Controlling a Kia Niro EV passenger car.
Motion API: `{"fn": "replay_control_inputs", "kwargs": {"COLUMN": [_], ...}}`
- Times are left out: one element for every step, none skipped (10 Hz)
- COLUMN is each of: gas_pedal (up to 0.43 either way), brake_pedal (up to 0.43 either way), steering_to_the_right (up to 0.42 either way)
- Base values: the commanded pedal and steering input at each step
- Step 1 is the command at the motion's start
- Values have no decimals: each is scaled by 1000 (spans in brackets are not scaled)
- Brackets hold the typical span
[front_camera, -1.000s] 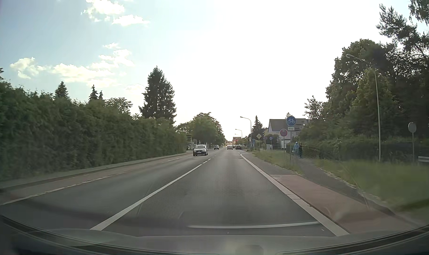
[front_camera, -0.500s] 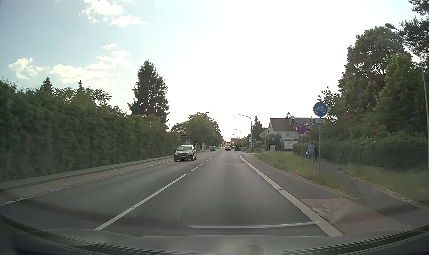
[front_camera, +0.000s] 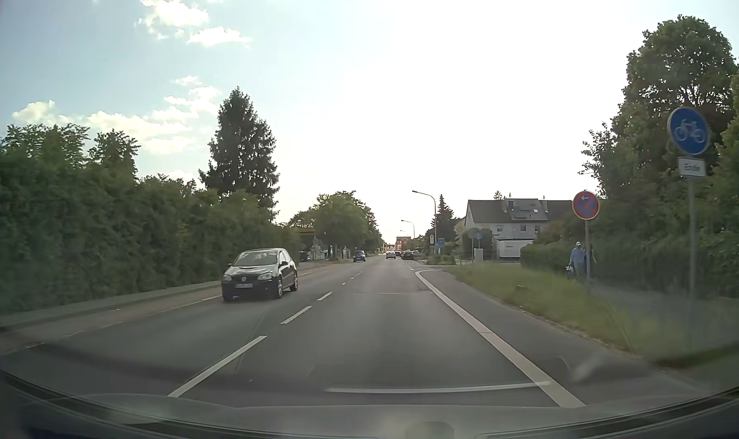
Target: Follow the waypoints while adhering to traffic rules and regulations
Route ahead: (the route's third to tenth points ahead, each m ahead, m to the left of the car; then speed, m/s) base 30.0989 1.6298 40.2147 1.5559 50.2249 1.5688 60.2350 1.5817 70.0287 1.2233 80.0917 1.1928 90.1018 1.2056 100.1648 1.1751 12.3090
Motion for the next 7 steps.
{"fn": "replay_control_inputs", "kwargs": {"gas_pedal": [0, 0, 0, 0, 0, 0, 0], "brake_pedal": [30, 30, 30, 30, 30, 30, 30], "steering_to_the_right": [-1, -1, -1, -2, -2, -2, -2]}}
